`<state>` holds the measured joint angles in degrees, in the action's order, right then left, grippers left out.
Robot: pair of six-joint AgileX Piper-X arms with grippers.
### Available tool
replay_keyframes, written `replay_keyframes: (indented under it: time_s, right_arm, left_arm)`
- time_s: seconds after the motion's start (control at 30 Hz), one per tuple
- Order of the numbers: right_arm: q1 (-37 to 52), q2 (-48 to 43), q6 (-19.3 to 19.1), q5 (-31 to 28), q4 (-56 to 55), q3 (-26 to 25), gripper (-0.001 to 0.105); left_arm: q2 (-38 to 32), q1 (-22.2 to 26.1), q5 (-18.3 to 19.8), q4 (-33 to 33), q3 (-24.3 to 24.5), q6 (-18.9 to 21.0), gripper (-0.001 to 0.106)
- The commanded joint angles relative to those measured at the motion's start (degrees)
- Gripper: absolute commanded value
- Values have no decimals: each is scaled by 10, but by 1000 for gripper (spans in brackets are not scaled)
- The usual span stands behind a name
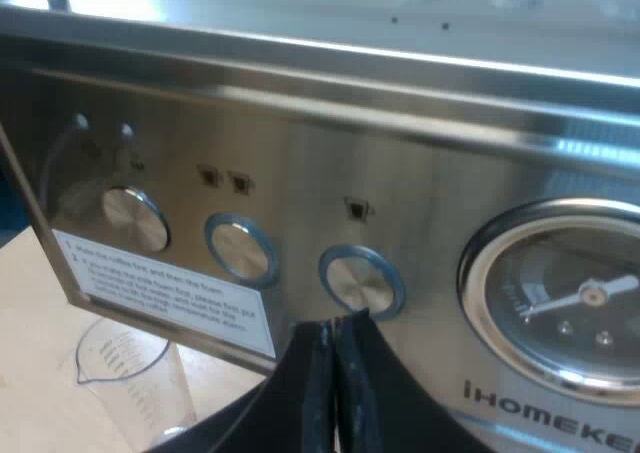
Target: Place mug into machine
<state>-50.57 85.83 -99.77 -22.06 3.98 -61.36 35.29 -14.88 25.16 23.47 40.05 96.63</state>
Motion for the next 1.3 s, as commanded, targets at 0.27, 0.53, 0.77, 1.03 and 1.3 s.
replay_keyframes:
  time_s: [0.27,0.53,0.77,1.03,1.3]
  right_arm:
    - [3,7,-2,5,35,-6,0]
    - [3,18,-2,-9,42,-6,0]
    - [3,18,-4,-21,53,-6,0]
    - [5,18,-4,-38,74,-6,0]
    - [24,20,-2,-38,77,-6,0]
  left_arm:
    - [0,-3,4,-10,5,4,73]
    - [0,-3,4,-10,5,4,73]
    - [0,-3,4,-10,5,4,73]
    - [0,-3,4,-10,5,4,73]
    - [0,-3,4,-10,5,4,73]
